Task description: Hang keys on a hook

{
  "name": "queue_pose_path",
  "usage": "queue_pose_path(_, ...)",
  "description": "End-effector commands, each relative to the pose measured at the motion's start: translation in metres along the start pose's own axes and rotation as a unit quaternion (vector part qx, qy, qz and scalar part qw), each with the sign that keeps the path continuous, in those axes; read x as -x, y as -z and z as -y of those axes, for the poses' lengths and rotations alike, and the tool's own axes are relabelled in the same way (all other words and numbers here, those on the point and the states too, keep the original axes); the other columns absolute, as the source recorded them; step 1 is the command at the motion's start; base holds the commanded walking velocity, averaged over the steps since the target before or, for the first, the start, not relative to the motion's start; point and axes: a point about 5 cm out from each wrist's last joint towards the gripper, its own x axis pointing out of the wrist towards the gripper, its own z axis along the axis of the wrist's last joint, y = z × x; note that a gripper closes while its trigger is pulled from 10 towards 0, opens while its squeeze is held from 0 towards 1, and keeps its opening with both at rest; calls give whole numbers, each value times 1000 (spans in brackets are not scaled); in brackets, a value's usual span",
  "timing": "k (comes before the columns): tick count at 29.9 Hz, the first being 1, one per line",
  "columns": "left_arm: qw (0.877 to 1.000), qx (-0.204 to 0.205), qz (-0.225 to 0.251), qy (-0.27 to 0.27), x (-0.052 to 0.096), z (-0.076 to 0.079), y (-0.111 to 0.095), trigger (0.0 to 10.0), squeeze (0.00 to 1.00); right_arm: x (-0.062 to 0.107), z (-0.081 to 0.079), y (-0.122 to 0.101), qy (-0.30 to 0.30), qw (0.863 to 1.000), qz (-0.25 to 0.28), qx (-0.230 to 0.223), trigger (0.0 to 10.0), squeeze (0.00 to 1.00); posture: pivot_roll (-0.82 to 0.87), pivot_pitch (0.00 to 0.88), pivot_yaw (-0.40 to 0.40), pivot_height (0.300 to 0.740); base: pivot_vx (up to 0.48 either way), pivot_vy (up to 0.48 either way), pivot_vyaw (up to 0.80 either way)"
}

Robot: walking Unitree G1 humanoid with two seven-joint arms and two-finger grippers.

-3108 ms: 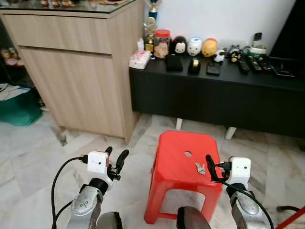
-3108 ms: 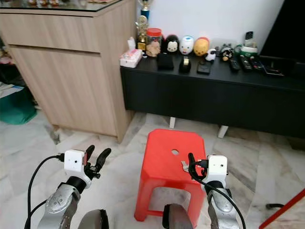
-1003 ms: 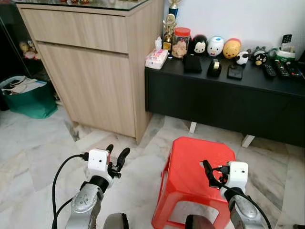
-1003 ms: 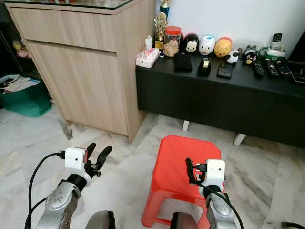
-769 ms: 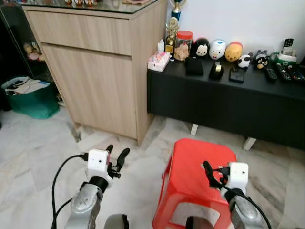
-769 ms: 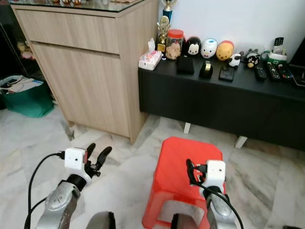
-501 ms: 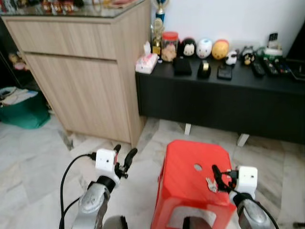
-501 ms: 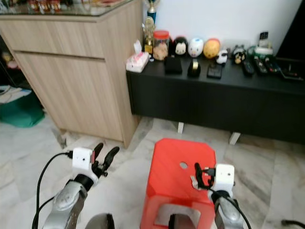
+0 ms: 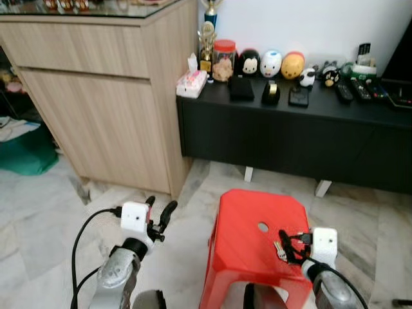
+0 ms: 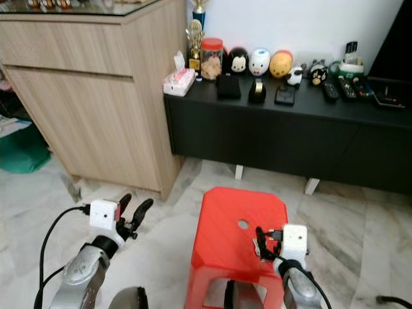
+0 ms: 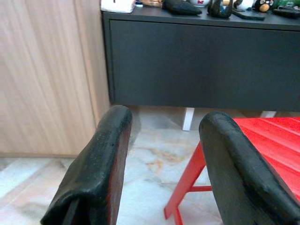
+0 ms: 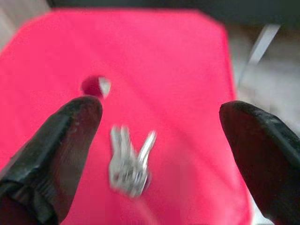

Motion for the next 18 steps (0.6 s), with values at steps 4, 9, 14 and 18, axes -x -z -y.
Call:
queue_pose_path(4,1000,-1,-3,7,3,3,-1,10000,0,-3,-2,2,-19,1000,-21,6,10000,1000,2,0,-13,587,0,0,0)
queue_pose_path(9,1000,-4,-3,11,5,4,-3,10000,0,-7,-3,-1,-17,999,-25,10,10000,16,17,0,-17,587,0,0,0)
queue_pose_path(14,1000,-5,-4,9,8,3,-3,10000,0,-9,-9,0,-31,999,-38,20,10000,0,25,9,-25,587,0,0,0)
queue_pose_path(18,1000,-4,-7,8,9,4,-3,10000,0,-10,-15,3,-52,997,-54,26,10000,0,25,15,-28,587,0,0,0)
